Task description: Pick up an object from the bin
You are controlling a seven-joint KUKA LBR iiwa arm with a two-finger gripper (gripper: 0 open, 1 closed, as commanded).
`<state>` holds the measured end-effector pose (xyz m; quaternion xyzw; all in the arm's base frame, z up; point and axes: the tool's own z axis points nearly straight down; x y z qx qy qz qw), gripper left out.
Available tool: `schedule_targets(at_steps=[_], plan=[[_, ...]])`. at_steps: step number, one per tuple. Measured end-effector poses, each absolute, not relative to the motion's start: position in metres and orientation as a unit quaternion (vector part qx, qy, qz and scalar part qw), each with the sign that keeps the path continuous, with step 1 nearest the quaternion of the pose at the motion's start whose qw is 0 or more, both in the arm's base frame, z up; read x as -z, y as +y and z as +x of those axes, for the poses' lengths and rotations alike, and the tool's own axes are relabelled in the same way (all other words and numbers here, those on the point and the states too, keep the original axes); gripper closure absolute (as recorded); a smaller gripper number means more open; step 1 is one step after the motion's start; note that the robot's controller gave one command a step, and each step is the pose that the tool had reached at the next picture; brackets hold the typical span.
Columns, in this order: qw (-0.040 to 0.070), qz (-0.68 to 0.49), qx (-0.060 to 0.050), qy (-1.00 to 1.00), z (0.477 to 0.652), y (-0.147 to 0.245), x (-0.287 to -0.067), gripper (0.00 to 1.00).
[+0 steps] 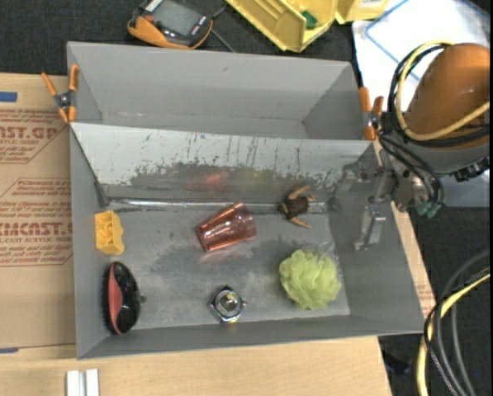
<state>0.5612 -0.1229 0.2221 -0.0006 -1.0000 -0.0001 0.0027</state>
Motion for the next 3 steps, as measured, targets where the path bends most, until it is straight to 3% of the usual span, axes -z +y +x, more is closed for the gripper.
schedule_targets(at_steps=[1,2,3], plan=[[-0.001,0.000,0.000,-1.000,0.563,-0.122,-0.227,0.00],[-0.001,0.180,-0.001,-0.984,0.521,-0.106,-0.132,0.00],[-0.004,0.146,-0.001,-0.989,0.496,-0.095,-0.160,0.00]])
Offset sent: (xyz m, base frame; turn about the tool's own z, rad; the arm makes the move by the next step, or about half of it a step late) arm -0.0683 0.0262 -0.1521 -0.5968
